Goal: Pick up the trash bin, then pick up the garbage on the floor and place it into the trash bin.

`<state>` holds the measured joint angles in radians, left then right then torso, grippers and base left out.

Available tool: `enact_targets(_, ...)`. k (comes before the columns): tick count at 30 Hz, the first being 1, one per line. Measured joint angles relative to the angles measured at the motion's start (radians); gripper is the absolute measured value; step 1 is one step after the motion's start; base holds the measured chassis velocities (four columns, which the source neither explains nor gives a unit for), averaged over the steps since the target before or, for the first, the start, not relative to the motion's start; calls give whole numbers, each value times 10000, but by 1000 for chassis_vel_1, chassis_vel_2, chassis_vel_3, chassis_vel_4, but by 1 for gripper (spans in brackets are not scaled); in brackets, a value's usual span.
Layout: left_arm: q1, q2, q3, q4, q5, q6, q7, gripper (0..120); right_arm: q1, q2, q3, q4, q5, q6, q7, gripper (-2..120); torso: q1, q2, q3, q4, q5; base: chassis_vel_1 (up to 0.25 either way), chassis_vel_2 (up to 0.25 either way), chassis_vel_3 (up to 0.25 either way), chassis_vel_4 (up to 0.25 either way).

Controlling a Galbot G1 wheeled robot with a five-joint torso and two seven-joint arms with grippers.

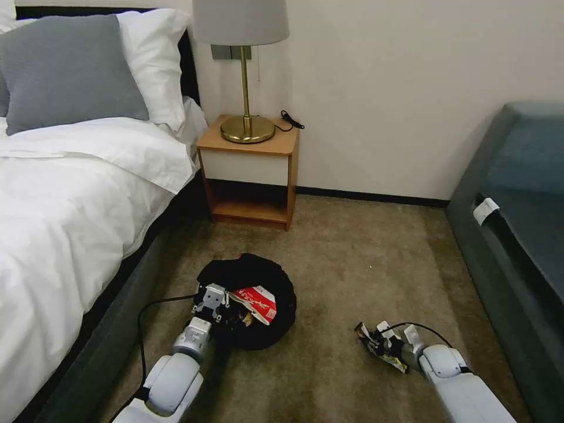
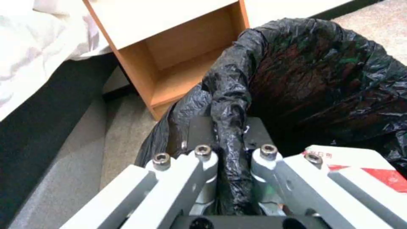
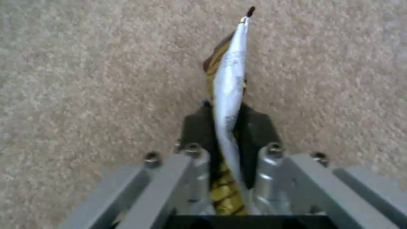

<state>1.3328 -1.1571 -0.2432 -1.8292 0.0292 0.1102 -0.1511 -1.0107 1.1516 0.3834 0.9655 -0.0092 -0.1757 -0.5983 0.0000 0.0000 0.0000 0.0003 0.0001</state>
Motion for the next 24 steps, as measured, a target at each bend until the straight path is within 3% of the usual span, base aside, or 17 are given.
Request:
enact_targets(4,31,10,1,-57,0,-1,20,4,-43,-26,70,26,-25,7,55,0,0,0,0,-4,-3,0,0,0,0)
enact_targets(18,225,99,-60,-340,5,8,28,4,-168,107,563,169,-176,369,103,0,0,-1,1,-6,-2,0,0,0,0)
enact_targets(24,228,87,-26,-358,73,5,39,4,-209,-32,951,877,371,880,99,0,0,0,0,-4,-1,0,0,0,0)
